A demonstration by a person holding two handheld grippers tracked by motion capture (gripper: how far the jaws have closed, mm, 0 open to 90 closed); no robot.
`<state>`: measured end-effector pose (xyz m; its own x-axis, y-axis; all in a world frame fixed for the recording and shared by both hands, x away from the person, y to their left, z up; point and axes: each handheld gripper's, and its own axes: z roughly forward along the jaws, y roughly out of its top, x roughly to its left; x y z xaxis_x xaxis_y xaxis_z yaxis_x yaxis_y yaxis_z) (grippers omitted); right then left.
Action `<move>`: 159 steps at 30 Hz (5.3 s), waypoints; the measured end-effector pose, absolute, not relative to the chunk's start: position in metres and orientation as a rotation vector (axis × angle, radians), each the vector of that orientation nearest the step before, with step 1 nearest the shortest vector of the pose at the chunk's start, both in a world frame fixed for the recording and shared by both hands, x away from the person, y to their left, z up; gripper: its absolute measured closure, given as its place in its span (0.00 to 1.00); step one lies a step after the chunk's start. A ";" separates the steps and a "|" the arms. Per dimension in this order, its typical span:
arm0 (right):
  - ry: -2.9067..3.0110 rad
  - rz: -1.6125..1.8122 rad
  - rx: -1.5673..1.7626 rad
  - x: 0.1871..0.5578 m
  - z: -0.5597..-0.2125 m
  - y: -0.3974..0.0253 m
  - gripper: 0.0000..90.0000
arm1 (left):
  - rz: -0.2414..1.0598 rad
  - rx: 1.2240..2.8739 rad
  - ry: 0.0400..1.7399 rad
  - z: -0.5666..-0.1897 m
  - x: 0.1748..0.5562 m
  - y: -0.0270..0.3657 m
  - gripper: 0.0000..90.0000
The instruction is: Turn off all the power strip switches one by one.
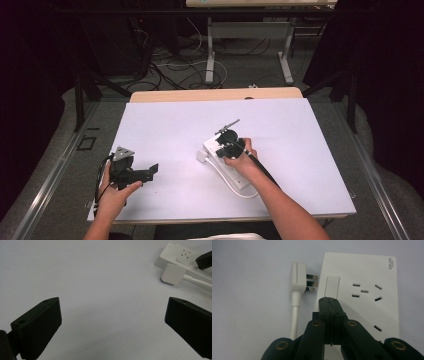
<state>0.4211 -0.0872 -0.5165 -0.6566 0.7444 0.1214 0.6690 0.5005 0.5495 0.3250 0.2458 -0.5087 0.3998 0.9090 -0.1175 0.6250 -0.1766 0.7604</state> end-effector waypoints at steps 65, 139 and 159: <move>2.616 0.846 1.188 0.425 -0.505 -0.084 1.00 | 0.471 1.891 1.319 -0.509 0.326 0.247 0.01; 2.581 0.867 1.259 0.459 -0.518 -0.060 1.00 | 0.467 1.893 1.327 -0.508 0.325 0.250 0.01; 2.562 0.870 1.246 0.458 -0.521 -0.058 1.00 | 0.463 1.887 1.328 -0.509 0.325 0.249 0.01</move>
<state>0.4579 -0.0585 -0.5206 -0.6391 0.7622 0.1028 0.6672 0.4830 0.5671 0.3248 0.2491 -0.5090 0.3910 0.9110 -0.1312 0.6325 -0.1624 0.7574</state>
